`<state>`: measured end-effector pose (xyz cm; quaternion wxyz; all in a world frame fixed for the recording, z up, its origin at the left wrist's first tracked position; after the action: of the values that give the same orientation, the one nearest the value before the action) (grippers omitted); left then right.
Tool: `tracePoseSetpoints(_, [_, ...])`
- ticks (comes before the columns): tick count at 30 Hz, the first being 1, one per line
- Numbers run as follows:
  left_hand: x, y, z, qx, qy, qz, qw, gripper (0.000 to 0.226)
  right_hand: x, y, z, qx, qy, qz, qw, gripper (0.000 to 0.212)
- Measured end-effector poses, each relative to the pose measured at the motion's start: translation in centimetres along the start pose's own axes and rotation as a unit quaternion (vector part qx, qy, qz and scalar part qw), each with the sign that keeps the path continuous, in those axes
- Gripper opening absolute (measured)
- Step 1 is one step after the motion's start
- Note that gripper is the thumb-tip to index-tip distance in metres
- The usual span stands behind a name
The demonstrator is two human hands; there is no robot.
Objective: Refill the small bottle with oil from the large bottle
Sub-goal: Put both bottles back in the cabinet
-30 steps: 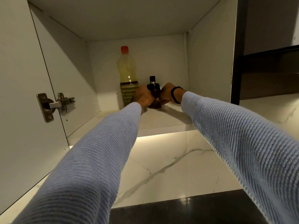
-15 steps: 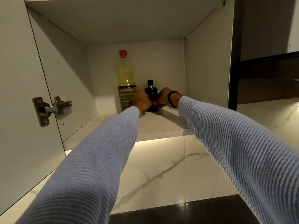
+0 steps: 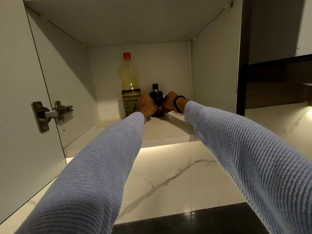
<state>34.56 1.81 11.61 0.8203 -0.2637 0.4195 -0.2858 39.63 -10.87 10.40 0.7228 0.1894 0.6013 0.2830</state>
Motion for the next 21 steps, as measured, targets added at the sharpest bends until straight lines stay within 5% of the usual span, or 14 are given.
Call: tracePoseSetpoints(21, [0.02,-0.04,-0.23,0.004,-0.009,0.018,1.0,0.021,-0.26,0.03,0.05,-0.014,-0.032,-0.079,0.996,0.039])
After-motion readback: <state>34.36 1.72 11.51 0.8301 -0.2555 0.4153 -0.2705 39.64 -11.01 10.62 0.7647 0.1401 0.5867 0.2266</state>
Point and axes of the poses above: each hand's wrist, its own z-axis towards the middle knuckle, its own x-axis out of the palm, y = z × x, the point moved 9 cm from there along z, towards the middle knuckle, and after that the axes turned 11 degrees about -z, right-handed, at the moved point
